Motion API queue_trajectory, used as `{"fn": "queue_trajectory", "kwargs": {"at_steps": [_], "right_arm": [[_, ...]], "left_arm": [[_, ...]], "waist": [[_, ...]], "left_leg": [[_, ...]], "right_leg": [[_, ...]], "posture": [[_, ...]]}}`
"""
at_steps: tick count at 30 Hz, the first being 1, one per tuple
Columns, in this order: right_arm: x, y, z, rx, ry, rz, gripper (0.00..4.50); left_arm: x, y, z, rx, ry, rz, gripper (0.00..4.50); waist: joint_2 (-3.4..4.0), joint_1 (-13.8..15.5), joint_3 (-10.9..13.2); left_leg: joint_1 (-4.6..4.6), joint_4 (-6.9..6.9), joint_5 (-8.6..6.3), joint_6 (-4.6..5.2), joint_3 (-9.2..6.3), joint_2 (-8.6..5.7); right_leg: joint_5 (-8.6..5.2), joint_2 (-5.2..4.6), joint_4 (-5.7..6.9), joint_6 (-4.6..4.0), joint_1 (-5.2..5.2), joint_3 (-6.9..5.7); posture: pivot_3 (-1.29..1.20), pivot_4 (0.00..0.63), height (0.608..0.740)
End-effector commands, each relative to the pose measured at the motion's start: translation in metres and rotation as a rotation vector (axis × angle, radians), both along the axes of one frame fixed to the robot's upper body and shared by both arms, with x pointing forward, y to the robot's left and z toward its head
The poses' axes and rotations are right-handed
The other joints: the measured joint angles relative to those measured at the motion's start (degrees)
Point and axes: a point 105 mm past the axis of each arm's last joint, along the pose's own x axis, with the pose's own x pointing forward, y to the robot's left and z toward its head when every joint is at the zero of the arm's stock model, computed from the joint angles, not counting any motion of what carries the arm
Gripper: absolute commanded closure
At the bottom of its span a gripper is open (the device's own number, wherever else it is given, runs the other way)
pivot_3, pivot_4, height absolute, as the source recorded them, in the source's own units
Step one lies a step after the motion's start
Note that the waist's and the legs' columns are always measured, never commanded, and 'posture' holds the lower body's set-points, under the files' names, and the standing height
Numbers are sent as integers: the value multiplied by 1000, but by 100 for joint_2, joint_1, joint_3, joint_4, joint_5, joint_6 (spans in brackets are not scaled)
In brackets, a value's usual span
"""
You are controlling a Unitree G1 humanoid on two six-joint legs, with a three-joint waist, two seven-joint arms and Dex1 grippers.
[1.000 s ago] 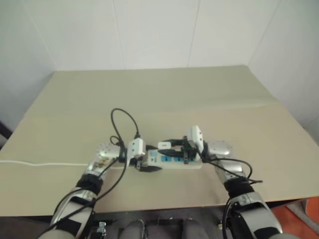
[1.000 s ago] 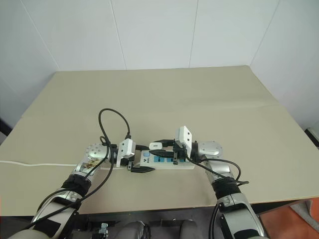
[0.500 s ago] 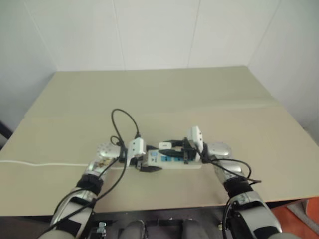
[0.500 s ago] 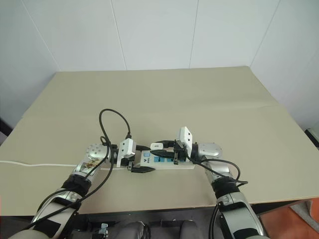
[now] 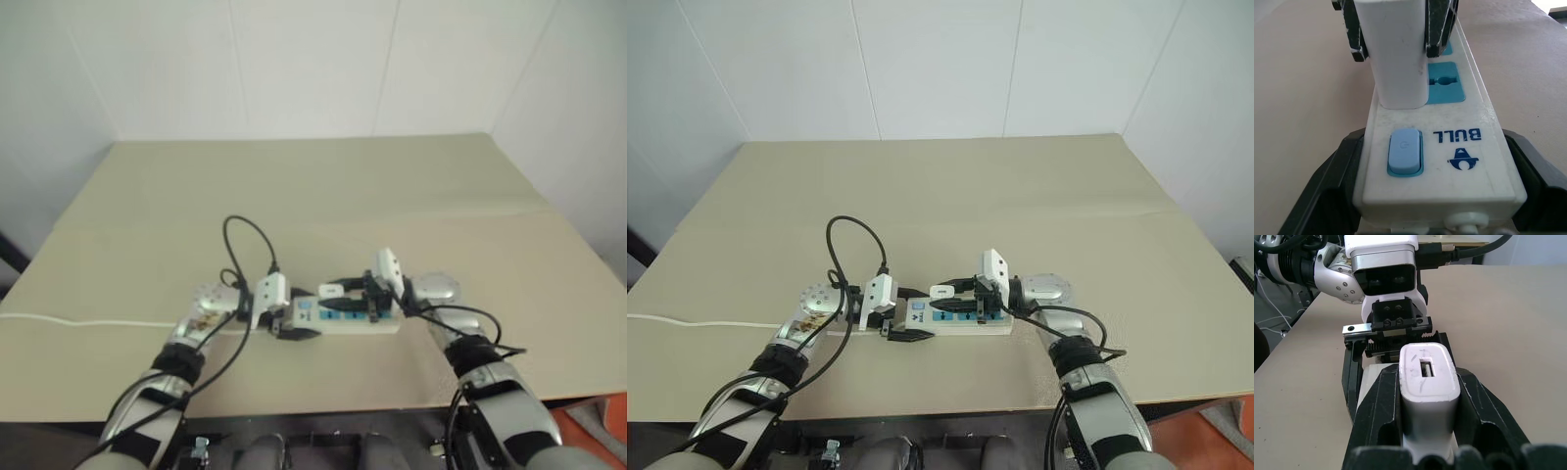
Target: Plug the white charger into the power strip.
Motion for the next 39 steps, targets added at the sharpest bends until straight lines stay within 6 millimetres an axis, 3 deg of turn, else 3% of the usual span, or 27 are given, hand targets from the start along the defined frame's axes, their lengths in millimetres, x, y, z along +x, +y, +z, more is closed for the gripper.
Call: {"fn": "queue_trajectory", "kwargs": {"at_steps": [1,10,20,23,24,26,31,34,39], "right_arm": [[3,-49,-50,-175,221,-163,3396],[0,-41,-53,-185,208,-136,3396],[-13,-27,-46,-183,137,-63,31],[-14,-25,-41,-165,102,-59,31],[-14,-25,-39,-158,95,-61,0],[-14,-25,-37,-155,81,-63,0],[-12,-29,-26,-124,39,-96,0],[-12,-45,-1,-93,-32,-148,0],[-28,-101,63,-63,-143,-251,0]], "left_arm": [[-11,17,-22,101,57,-14,1141],[-10,18,-22,102,55,-5,1141],[-10,16,-22,105,50,-15,1141],[-6,14,-18,93,45,3,1141],[-6,14,-15,88,55,-5,411],[-6,16,-7,72,46,-16,11],[-6,26,18,33,18,-19,11],[-6,36,42,-10,-32,9,11],[-20,60,89,-64,-92,18,11]], "waist": [[-4,-3,-7],[-8,-9,-25],[-69,-39,-66],[-69,-29,-67],[-68,-34,-66],[-68,-33,-66],[-65,-32,-58],[-57,0,-36],[-21,69,27]], "left_leg": [[1,0,0,0,0,0],[4,-6,0,0,0,2],[14,-26,-2,-3,-2,13],[14,-30,-2,-3,-3,19],[14,-32,-2,-3,-3,19],[7,-34,-1,-3,-3,18],[1,-44,-1,-4,-2,20],[-6,-46,-1,-4,-2,22],[-104,-41,12,-21,-4,-1]], "right_leg": [[0,0,0,0,1,0],[-1,0,-1,-1,0,2],[-6,7,-4,-10,3,1],[-6,14,-4,-11,1,0],[-6,15,-5,-11,1,0],[-7,15,-2,-11,1,2],[-7,17,-2,-13,-6,2],[-8,18,-3,-15,-10,1],[-6,-7,3,-16,-99,7]], "posture": [[0,150,740],[0,150,740],[0,150,740],[0,150,740],[0,150,740],[0,150,740],[0,150,740],[0,150,740],[0,150,740]]}}
